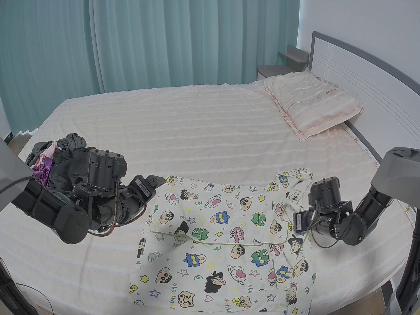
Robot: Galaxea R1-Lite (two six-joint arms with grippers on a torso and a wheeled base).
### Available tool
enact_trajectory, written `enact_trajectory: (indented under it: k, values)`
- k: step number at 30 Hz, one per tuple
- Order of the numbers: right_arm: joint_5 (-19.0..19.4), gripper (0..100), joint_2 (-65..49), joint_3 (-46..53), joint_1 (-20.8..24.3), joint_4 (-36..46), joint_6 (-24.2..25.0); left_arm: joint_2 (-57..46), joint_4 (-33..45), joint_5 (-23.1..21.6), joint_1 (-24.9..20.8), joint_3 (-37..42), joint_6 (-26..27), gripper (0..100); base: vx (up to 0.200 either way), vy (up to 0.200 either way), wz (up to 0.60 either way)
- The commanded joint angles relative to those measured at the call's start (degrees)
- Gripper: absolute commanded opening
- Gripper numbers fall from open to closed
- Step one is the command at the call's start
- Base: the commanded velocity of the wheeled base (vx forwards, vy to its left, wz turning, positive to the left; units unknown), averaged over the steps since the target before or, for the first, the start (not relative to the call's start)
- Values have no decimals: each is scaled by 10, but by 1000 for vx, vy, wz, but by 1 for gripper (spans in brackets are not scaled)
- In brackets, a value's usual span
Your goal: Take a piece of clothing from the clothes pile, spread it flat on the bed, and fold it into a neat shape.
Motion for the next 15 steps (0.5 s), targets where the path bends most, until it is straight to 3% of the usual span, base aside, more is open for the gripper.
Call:
enact_trajectory:
  k: [1,8,15]
  values:
    - [64,0,-29,37,-86,-10,14,4,0,-1,-1,1,0,100,0,0,0]
    - [112,0,-23,38,-162,-17,15,4,0,0,-1,1,0,100,0,0,0]
    - [132,0,2,36,-194,-19,15,7,0,0,-1,2,0,100,0,0,0]
